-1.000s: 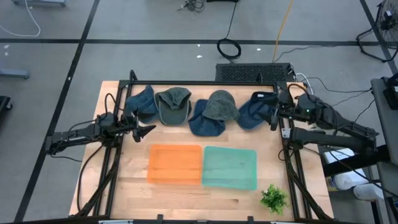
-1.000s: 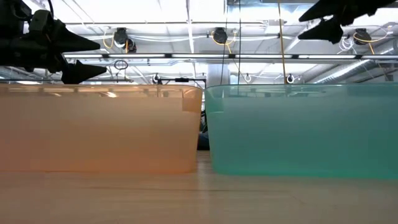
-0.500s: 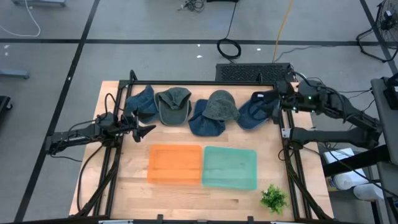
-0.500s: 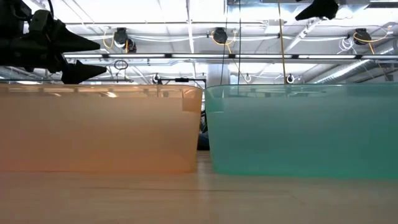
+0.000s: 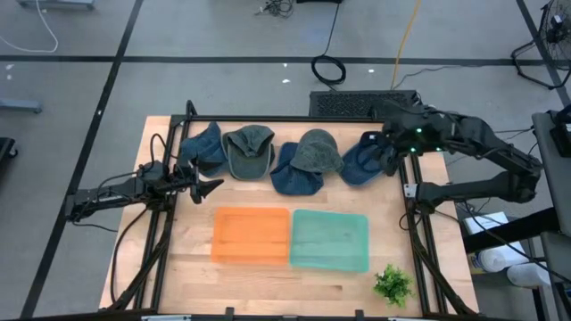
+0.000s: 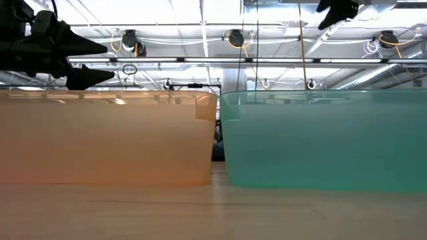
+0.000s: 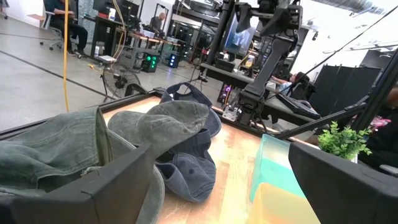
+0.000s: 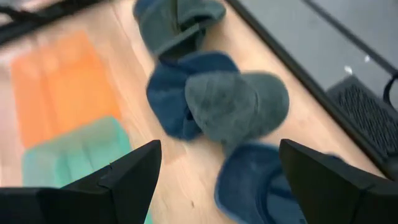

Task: Pick & Place hat
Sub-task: Put the right blue cap into the orange bin

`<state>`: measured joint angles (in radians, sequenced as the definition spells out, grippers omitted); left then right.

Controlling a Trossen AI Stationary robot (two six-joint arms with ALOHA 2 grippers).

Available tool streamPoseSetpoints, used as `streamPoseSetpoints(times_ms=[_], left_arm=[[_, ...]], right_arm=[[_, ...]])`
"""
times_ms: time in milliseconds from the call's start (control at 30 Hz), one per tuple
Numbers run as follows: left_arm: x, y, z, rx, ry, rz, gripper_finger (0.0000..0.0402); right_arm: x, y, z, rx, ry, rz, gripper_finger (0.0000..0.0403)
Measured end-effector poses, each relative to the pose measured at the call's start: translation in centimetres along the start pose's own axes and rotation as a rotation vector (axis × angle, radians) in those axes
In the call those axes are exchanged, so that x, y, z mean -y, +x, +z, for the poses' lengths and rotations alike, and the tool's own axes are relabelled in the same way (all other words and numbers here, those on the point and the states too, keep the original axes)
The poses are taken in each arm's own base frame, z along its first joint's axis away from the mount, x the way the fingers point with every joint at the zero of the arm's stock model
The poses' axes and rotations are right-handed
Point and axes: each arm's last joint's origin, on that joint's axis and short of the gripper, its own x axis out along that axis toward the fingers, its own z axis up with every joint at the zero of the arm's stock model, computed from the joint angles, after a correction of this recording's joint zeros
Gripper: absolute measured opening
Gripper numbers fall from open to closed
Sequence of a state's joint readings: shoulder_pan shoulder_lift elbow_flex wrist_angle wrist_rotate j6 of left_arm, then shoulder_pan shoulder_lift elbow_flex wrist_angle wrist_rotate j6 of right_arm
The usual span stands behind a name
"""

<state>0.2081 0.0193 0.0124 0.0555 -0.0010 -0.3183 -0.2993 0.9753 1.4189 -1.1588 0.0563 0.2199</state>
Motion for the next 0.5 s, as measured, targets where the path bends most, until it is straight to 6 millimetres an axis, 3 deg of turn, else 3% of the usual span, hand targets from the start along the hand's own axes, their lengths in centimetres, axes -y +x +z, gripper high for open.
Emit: streamPoseSetpoints(times_ms=[233,500], left_arm=[[0.0,0.0,0.0,0.0,0.0,0.0,0.0372],[0.0,0.0,0.0,0.0,0.0,0.0,0.0385]], right_arm=[[-0.1,2.1,0.0,-0.153,-0.1,-0.022,0.0313],[-0.2,2.9,0.1,-0.2,-0.243,-0.016,0.0313]])
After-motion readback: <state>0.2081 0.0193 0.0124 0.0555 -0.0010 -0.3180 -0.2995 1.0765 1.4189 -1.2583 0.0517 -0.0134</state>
